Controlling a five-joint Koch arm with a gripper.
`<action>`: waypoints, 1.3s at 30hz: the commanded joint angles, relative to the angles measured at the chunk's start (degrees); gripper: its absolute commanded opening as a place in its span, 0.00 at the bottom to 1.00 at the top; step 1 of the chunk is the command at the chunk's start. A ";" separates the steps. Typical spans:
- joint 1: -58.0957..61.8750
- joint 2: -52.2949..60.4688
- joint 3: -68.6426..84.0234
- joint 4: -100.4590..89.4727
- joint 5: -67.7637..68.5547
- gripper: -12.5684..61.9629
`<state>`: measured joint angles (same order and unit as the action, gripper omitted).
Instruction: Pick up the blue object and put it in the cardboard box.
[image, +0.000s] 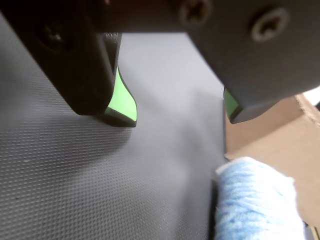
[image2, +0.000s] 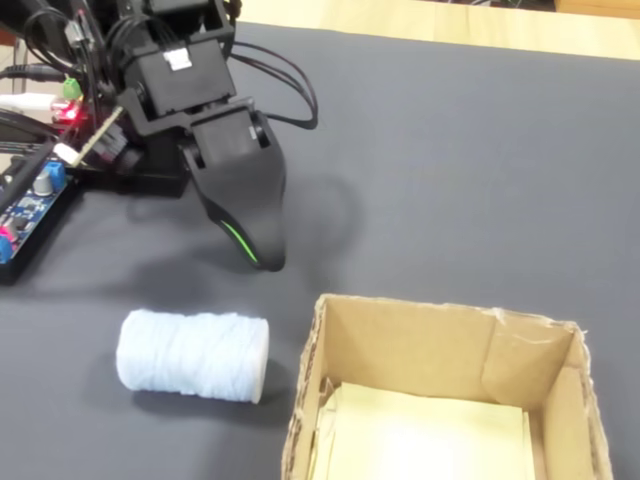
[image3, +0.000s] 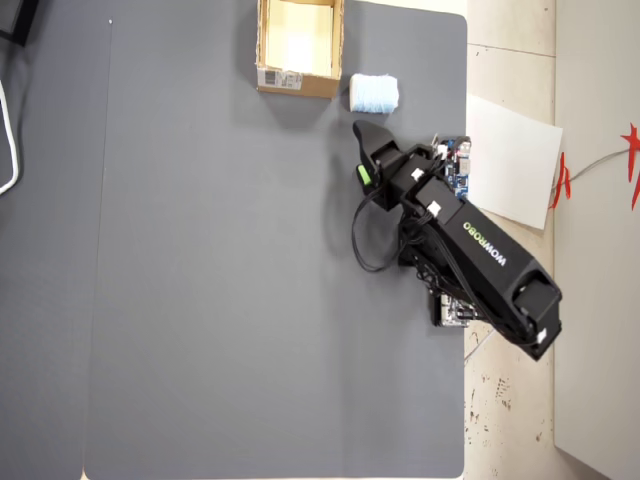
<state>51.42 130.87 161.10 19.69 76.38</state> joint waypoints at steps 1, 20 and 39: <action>1.05 4.39 -5.54 0.35 -0.35 0.62; 6.24 -3.60 -20.13 7.21 -0.26 0.62; 17.93 -29.00 -32.52 12.74 -0.09 0.62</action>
<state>68.55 101.87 132.98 32.87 76.11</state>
